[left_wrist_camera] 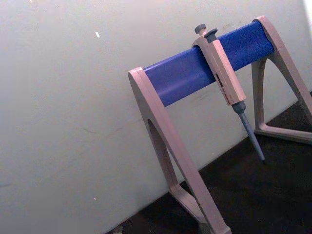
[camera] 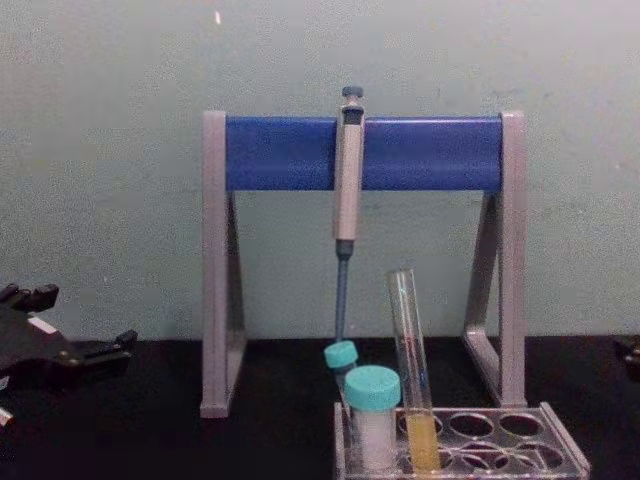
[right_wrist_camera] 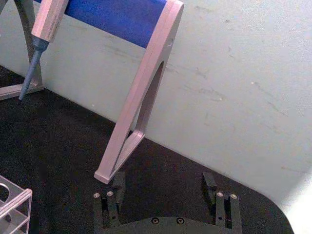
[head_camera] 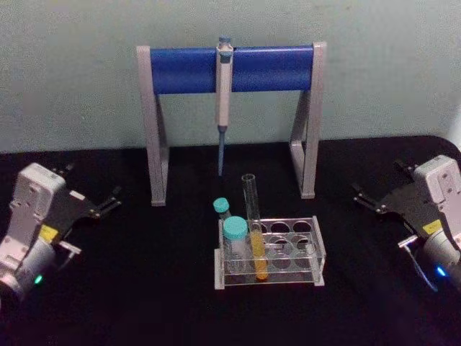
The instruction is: Pick up the test tube from the test tube rack, shake it, then place it back into the test tube rack.
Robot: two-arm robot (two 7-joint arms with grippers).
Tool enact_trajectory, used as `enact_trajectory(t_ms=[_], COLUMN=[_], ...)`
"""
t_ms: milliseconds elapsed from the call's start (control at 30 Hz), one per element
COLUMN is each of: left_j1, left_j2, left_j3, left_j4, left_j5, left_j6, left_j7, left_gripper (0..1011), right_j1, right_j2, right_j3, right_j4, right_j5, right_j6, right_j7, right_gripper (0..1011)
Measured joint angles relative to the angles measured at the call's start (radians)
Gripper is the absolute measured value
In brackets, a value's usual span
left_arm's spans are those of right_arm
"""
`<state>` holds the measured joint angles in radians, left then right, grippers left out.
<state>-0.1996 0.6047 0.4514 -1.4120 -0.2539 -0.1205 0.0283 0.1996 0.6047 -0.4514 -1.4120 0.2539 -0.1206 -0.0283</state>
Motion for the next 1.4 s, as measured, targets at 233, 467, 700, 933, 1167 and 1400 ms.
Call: enact_trajectory(t_ms=[233,467,700,933,1167,1400], left_j1=[0.000,0.000,0.000,0.000,0.000,0.000], left_j2=[0.000,0.000,0.000,0.000,0.000,0.000], left_j3=[0.000,0.000,0.000,0.000,0.000,0.000], left_j4=[0.000,0.000,0.000,0.000,0.000,0.000], left_j5=[0.000,0.000,0.000,0.000,0.000,0.000], left_j6=[0.000,0.000,0.000,0.000,0.000,0.000], left_j7=[0.000,0.000,0.000,0.000,0.000,0.000], left_gripper=[1001,1001,1001,1001,1001,1001], right_j1=[0.000,0.000,0.000,0.000,0.000,0.000], right_j2=[0.000,0.000,0.000,0.000,0.000,0.000], right_j3=[0.000,0.000,0.000,0.000,0.000,0.000], right_j4=[0.000,0.000,0.000,0.000,0.000,0.000], right_j5=[0.000,0.000,0.000,0.000,0.000,0.000], right_j6=[0.000,0.000,0.000,0.000,0.000,0.000], right_j7=[0.000,0.000,0.000,0.000,0.000,0.000], right_gripper=[1000,1000,1000,1000,1000,1000])
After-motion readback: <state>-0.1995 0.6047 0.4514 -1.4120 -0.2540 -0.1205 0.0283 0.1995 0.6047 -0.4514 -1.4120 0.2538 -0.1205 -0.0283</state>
